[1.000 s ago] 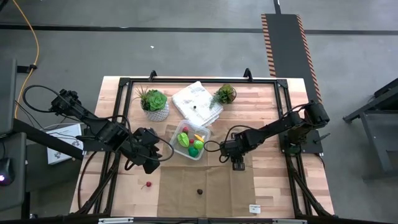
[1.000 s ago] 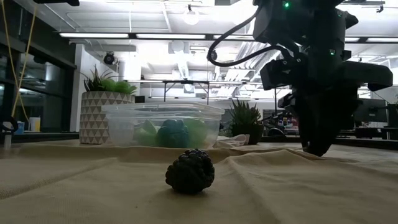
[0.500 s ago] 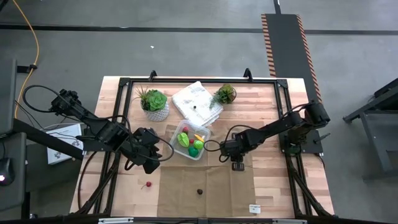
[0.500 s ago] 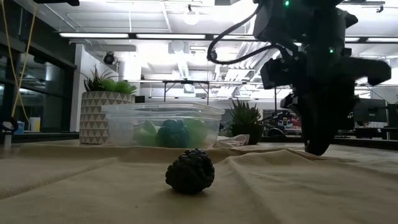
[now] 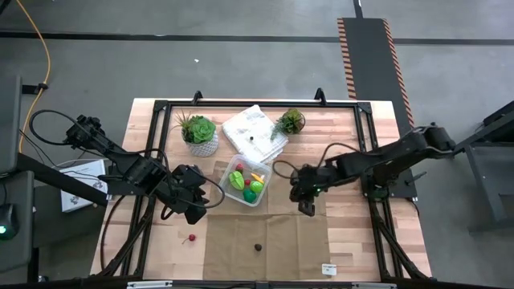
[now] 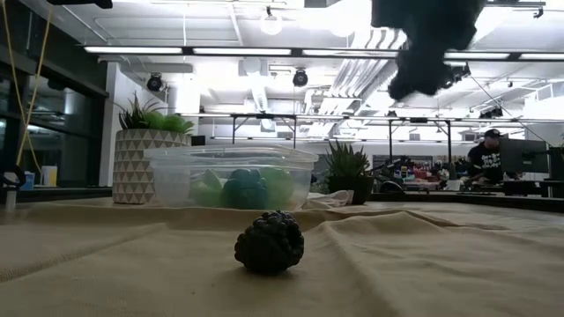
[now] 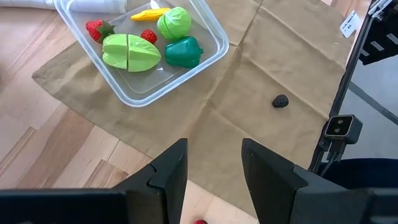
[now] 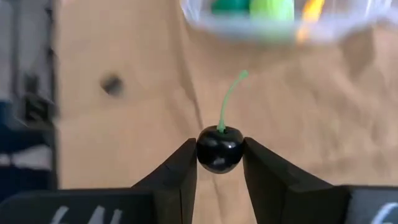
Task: Pick and placing Produce into tupperware
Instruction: Put the black cherry into transparent bin
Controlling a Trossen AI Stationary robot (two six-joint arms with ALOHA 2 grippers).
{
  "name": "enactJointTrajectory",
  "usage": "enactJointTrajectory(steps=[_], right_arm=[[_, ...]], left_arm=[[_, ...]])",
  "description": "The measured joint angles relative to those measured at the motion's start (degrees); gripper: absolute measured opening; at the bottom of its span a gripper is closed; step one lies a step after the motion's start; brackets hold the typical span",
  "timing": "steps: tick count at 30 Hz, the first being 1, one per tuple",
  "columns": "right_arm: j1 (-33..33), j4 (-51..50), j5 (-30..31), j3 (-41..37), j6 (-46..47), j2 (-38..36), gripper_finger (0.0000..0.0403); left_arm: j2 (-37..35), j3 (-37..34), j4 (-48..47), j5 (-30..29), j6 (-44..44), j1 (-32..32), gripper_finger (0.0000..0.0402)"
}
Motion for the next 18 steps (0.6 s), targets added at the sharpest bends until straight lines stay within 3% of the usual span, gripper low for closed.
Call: enactJointTrajectory(steps=[18], right_arm=[[-7.0, 30.4, 2.0, 0.0, 7.2, -2.2, 0.0099]], left_arm=[[0.0, 0.0, 0.1, 0.5, 0.0, 0.0, 0.014]])
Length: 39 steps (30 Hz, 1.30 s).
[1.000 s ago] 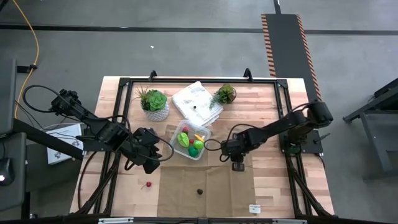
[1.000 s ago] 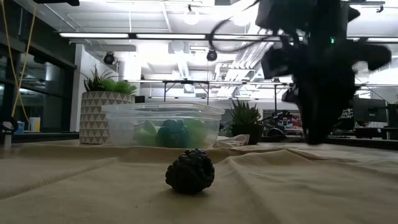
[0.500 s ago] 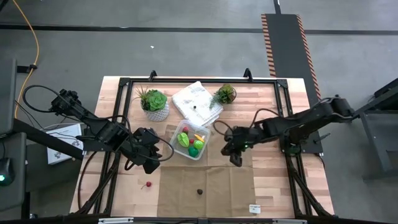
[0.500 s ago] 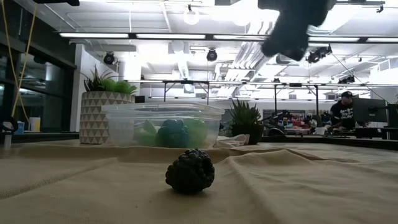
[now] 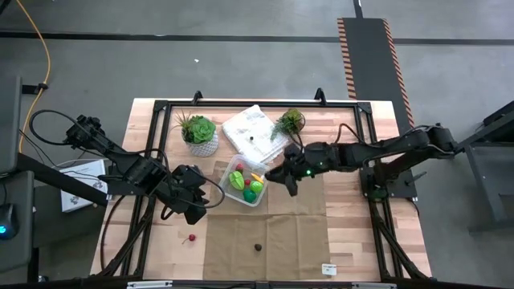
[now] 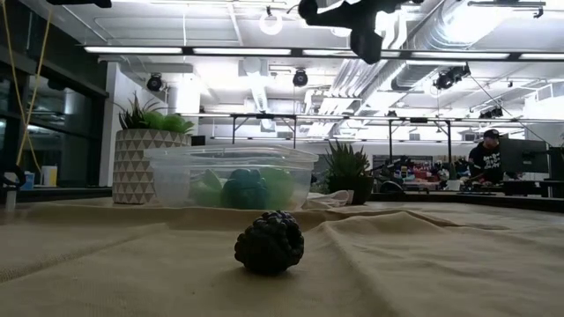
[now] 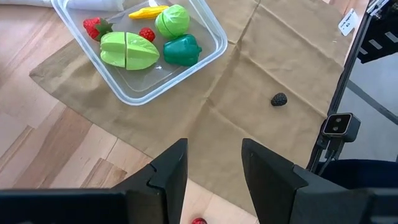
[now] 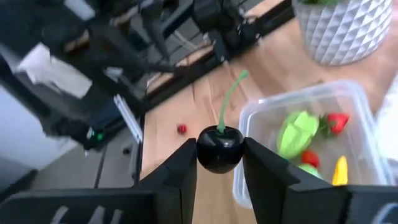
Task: Pick and placing Produce into tupperware
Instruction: Put the black cherry into transparent bin
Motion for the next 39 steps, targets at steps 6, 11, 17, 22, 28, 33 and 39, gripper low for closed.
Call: enactJointTrajectory(steps=[6, 11, 17, 22, 28, 33, 39], right_arm=[[-2.7, 3.1, 0.7, 0.8, -2.3, 0.1, 0.0099], [-3.6, -7.1, 3.9, 8.9, -7.8, 2.8, 0.0099], [-6.1, -23.5, 3.7, 20.7, -10.6, 10.5, 0.0099], [-7.5, -30.4, 2.1, 29.7, -11.6, 16.5, 0.0099], [-7.8, -41.6, 1.7, 40.5, -14.8, 25.4, 0.0099], [-7.8, -44.2, 0.2, 44.5, -15.4, 31.0, 0.0099], [-8.0, -45.9, -2.5, 44.6, -14.4, 35.0, 0.0099]], left_arm=[[0.0, 0.0, 0.0, 0.1, 0.0, 0.0, 0.014], [0.0, 0.0, -0.1, 2.1, 1.6, 0.0, 0.014], [0.0, 0.0, -0.2, 3.2, 3.0, 0.0, 0.014], [0.0, 0.0, -0.2, 4.2, 3.1, 0.0, 0.014], [0.0, 0.0, -0.3, 7.5, 4.9, 0.0, 0.014], [0.0, 0.0, -0.3, 11.3, 7.1, 0.0, 0.014], [0.0, 0.0, -0.3, 18.6, 10.3, -0.1, 0.014]])
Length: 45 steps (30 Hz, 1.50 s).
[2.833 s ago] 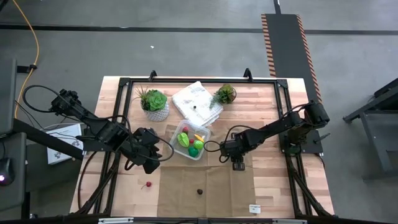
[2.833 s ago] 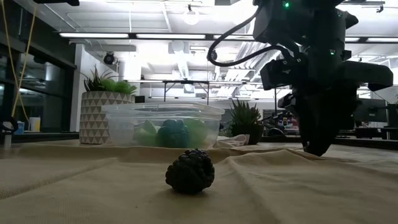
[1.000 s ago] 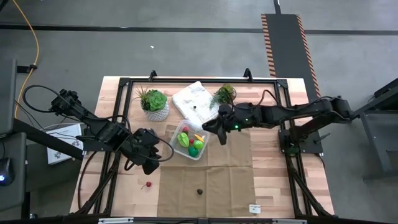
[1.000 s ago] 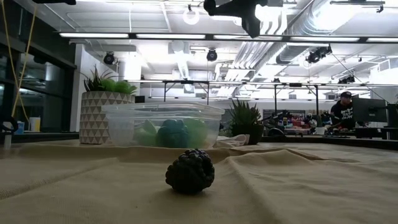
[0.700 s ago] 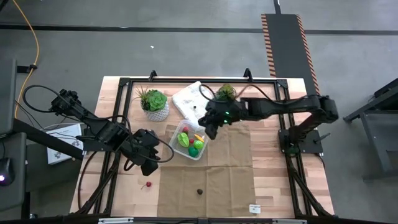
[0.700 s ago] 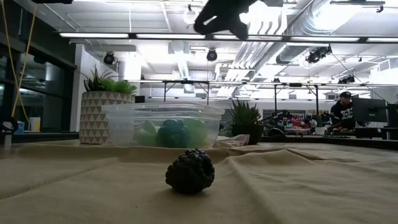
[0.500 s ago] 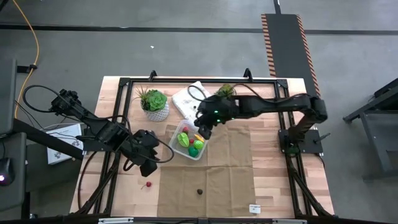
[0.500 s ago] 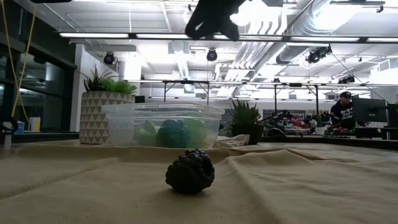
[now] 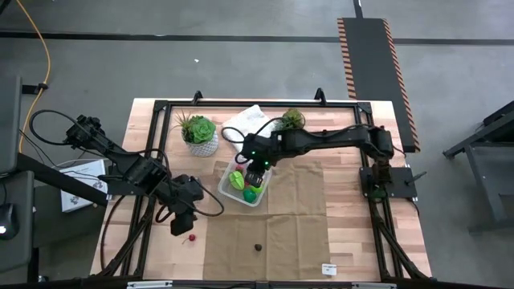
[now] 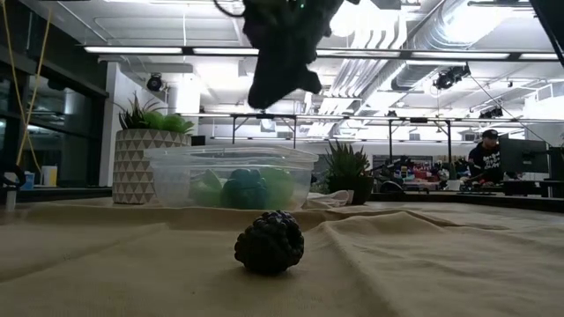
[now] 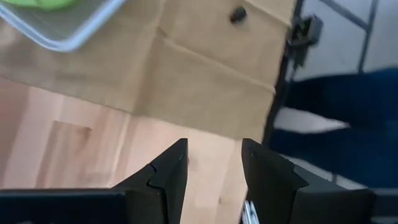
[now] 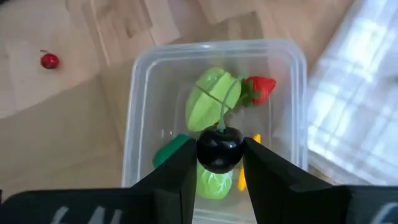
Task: Pick and placing Produce into tupperware
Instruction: Put the black cherry into transparent bin, then put the black plum into transparent bin
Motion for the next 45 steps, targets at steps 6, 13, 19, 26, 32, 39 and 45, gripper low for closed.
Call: enactJointTrajectory(steps=[6, 13, 19, 26, 32, 39, 45], right_arm=[[0.0, 0.4, -0.3, 0.0, 1.4, 2.6, 0.0099], [0.0, 0.9, -0.2, 0.0, 3.7, 5.9, 0.0099], [-0.1, 1.4, 0.4, 0.0, 4.2, 7.5, 0.0099], [-0.1, 1.5, 0.7, 0.0, 4.2, 7.9, 0.0099], [-0.1, 1.6, 0.0, 0.0, 4.2, 7.9, 0.0127], [-0.1, 2.0, 0.0, 0.0, 4.3, 7.9, 0.0161], [0.0, 3.8, 2.1, 2.8, 4.1, 7.9, 0.0154]], left_arm=[[0.0, 0.0, 0.0, 5.5, 2.2, -0.1, 0.014], [0.0, 0.0, 0.0, 5.5, 2.5, -0.1, 0.014], [0.0, 0.0, 0.0, 4.9, 3.7, 0.0, 0.014], [0.0, 0.0, 0.0, 3.8, 3.7, 0.0, 0.014], [0.0, 0.0, 0.0, 3.4, 3.7, 0.0, 0.014], [0.0, 0.0, 0.0, 3.4, 3.7, 0.0, 0.014], [0.0, 0.0, 0.0, 3.4, 3.7, 0.0, 0.014]])
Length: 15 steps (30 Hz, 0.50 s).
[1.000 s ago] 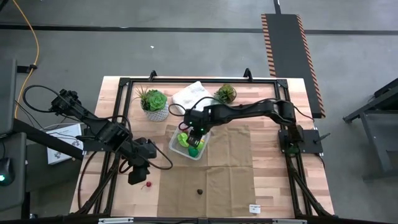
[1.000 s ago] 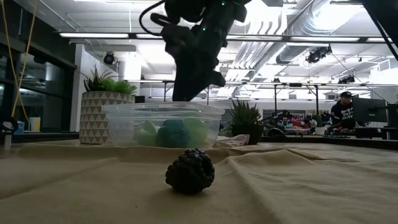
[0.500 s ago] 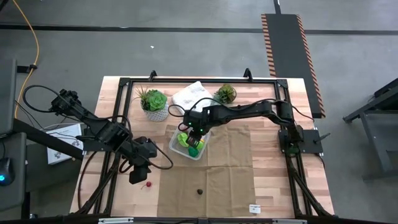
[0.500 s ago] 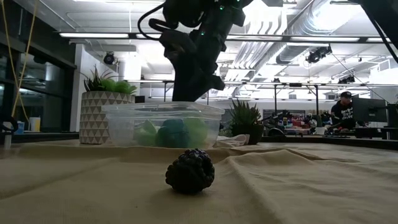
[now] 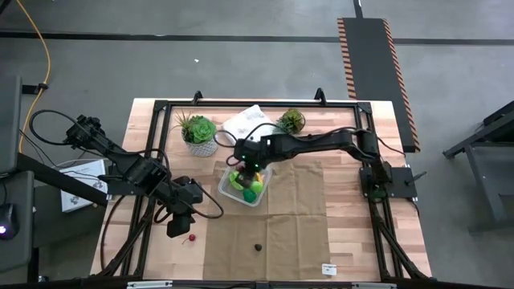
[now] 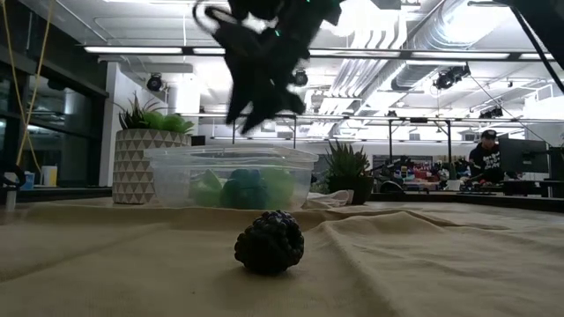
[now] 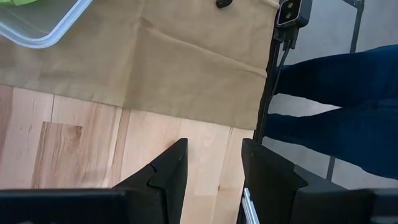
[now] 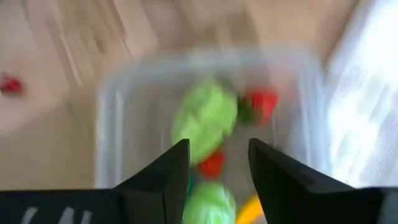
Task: Pick and placing Produce into tupperware
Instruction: Put the black plum into transparent bin
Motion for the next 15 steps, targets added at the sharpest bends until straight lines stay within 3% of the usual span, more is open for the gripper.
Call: enactJointTrajectory(steps=[5, 15], right_arm=[[-1.3, 0.6, 4.3, 5.8, -1.0, -0.1, 0.0145], [-8.4, -6.9, 5.3, 14.5, 1.9, -0.1, 0.0145]], left_arm=[[0.0, 0.0, 0.0, -0.2, -0.4, 0.0, 0.014], [0.0, 0.0, 0.1, -1.3, -2.0, 0.0, 0.014]])
